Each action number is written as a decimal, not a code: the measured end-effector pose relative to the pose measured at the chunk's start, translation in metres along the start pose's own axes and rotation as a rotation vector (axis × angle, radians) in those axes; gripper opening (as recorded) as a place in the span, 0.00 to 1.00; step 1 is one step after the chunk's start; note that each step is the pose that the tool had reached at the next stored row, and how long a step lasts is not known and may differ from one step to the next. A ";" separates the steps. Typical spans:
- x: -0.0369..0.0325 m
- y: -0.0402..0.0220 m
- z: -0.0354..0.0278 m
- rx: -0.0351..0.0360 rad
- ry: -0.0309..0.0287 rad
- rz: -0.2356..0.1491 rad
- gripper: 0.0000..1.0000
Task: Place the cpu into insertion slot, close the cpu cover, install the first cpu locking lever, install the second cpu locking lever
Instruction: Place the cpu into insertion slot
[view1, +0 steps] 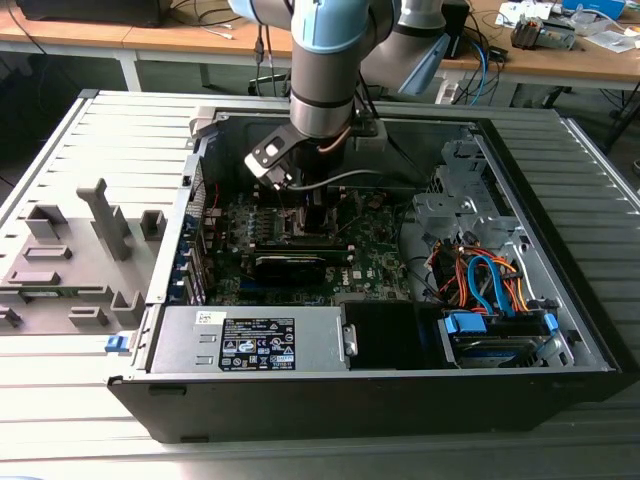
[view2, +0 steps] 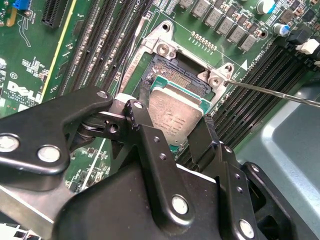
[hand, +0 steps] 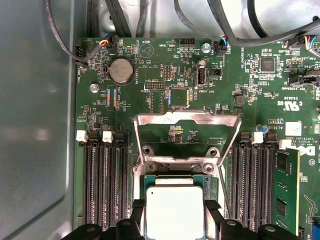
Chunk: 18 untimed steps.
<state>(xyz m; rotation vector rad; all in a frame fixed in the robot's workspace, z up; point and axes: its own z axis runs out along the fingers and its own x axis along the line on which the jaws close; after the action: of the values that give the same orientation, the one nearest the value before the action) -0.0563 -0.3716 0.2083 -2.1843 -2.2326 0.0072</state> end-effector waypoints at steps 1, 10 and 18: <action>0.0000 0.0000 0.0008 0.0000 0.0000 0.000 0.55; 0.0000 0.0000 0.0022 0.0000 0.0000 0.000 0.55; -0.0001 0.0001 0.0043 0.0000 0.0000 0.000 0.55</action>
<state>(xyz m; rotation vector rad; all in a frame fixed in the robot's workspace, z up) -0.0563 -0.3716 0.2039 -2.1842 -2.2327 0.0072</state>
